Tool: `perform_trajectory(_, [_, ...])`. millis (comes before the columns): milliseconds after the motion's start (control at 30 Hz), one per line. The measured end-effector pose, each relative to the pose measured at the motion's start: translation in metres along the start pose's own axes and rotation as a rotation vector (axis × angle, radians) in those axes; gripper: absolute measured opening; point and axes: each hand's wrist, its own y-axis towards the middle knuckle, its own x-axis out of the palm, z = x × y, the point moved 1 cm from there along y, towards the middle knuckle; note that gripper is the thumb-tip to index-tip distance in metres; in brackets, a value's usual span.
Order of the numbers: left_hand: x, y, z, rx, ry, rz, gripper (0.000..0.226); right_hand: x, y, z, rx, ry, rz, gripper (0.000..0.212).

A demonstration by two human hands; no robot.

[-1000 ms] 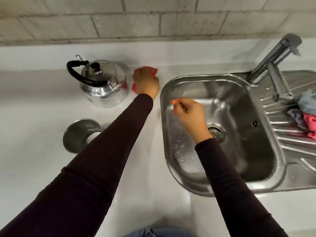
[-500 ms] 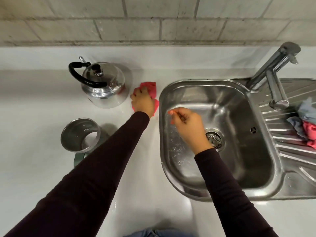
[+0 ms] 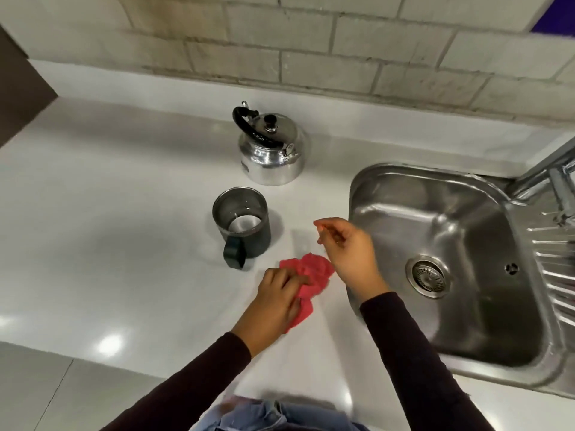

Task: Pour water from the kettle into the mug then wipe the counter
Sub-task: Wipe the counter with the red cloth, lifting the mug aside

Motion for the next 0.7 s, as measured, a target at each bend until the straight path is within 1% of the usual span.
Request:
perform_trajectory(67, [-0.009, -0.024, -0.012, 0.015, 0.012, 0.017, 0.032, 0.016, -0.001, -0.004, -0.039, -0.054, -0.043, 0.025])
perform_trajectory(100, [-0.017, -0.039, -0.02, 0.017, 0.036, 0.044, 0.03, 0.029, -0.003, -0.008, -0.058, -0.071, -0.086, 0.035])
perform_trajectory(167, [-0.022, -0.057, -0.031, -0.001, 0.053, 0.092, 0.028, 0.042, -0.003, -0.007, -0.037, -0.039, -0.16, 0.061])
perform_trajectory(233, [-0.035, -0.077, -0.051, -0.131, 0.012, 0.202, 0.024, 0.066, -0.002, -0.012, -0.001, 0.016, -0.221, 0.085])
perform_trajectory(267, [-0.044, -0.081, -0.056, -0.213, -0.052, 0.266, 0.015, 0.077, -0.001, -0.014, 0.018, 0.027, -0.236, 0.095])
perform_trajectory(300, [-0.053, -0.082, -0.057, -0.276, -0.188, 0.328, 0.01, 0.084, 0.001, -0.014, 0.036, 0.046, -0.242, 0.103])
perform_trajectory(367, [-0.073, -0.077, -0.059, -0.372, -0.521, 0.478, 0.044, 0.102, 0.003, -0.017, 0.075, 0.118, -0.237, 0.114])
perform_trajectory(400, [-0.083, -0.074, -0.06, -0.377, -0.619, 0.561, 0.051, 0.109, 0.003, -0.018, 0.092, 0.146, -0.219, 0.117])
perform_trajectory(433, [-0.093, -0.071, -0.06, -0.364, -0.685, 0.615, 0.053, 0.116, 0.004, -0.019, 0.092, 0.167, -0.19, 0.119])
perform_trajectory(500, [-0.105, -0.067, -0.065, -0.346, -0.778, 0.669, 0.039, 0.126, 0.004, -0.022, 0.068, 0.216, -0.126, 0.116])
perform_trajectory(533, [-0.11, -0.067, -0.073, -0.355, -0.768, 0.693, 0.035, 0.131, 0.004, -0.026, 0.059, 0.247, -0.091, 0.109])
perform_trajectory(600, [-0.113, -0.067, -0.086, -0.402, -0.657, 0.727, 0.038, 0.137, 0.003, -0.031, 0.058, 0.294, -0.034, 0.085])
perform_trajectory(633, [-0.112, -0.066, -0.092, -0.428, -0.615, 0.73, 0.035, 0.139, 0.002, -0.033, 0.063, 0.297, -0.003, 0.08])
perform_trajectory(700, [-0.109, -0.063, -0.099, -0.459, -0.541, 0.693, 0.026, 0.14, 0.001, -0.035, 0.067, 0.266, 0.05, 0.081])
